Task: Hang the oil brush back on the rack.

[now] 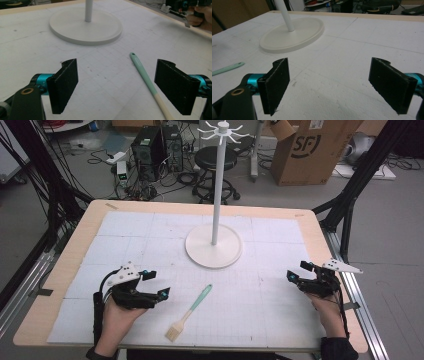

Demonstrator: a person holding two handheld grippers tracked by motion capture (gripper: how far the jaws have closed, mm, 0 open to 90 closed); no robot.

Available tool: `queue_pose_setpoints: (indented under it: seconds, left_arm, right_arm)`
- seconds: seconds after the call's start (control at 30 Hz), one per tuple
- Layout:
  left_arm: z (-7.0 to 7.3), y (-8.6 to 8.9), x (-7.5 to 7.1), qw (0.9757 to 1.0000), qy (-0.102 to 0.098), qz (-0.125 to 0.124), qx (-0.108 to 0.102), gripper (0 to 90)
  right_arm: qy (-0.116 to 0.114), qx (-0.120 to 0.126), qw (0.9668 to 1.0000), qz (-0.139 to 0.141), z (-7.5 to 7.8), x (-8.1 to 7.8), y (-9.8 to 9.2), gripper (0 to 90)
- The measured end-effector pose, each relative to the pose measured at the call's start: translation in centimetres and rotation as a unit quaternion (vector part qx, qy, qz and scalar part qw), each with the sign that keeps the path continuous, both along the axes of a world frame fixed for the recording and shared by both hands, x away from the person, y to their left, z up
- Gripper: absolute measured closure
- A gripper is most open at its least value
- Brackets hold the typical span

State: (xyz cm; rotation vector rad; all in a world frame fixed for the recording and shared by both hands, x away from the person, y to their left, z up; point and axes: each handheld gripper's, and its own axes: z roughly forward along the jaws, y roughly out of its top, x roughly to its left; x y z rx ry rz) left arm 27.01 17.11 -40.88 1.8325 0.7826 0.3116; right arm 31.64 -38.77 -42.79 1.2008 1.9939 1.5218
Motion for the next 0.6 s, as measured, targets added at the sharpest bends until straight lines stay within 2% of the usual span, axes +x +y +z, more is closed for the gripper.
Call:
queue_pose_setpoints:
  seconds: [0.1, 0.17, 0.23, 0.4, 0.5, 0.53, 0.6]
  left_arm:
    - [-0.3, -1.5, -0.8, 0.9999, 0.003, -0.006, 0.015, 21.0]
    - [-0.4, -1.8, -1.0, 0.9998, 0.003, -0.006, 0.019, 23.0]
    - [-0.6, -2.4, -1.6, 0.9998, 0.004, 0.002, 0.021, 23.3]
    - [-1.3, -3.8, -2.7, 0.9988, 0.008, -0.011, 0.046, 30.2]
    - [-1.8, -4.5, -3.3, 0.9984, 0.015, -0.010, 0.054, 29.8]
    - [-2.2, -5.0, -3.6, 0.9976, 0.018, -0.001, 0.067, 29.1]
    - [-2.4, -5.2, -3.8, 0.9972, 0.020, -0.001, 0.071, 29.1]
  right_arm:
    - [0.001, 0.001, 1.0000, 0.000, 0.0, 0.0, 0.0, 16.4]
    - [0.000, 0.001, 1.0000, 0.000, 0.0, -0.1, 0.0, 16.5]
    - [0.000, 0.001, 1.0000, 0.000, 0.0, -0.1, 0.0, 16.5]
    - [-0.002, 0.001, 1.0000, 0.000, 0.0, -0.1, 0.0, 16.6]
    - [-0.004, 0.002, 1.0000, 0.000, 0.1, -0.1, 0.0, 16.7]
    - [-0.005, 0.001, 1.0000, 0.001, 0.1, 0.0, 0.0, 16.7]
    - [-0.003, 0.002, 1.0000, -0.001, 0.1, -0.1, -0.1, 16.7]
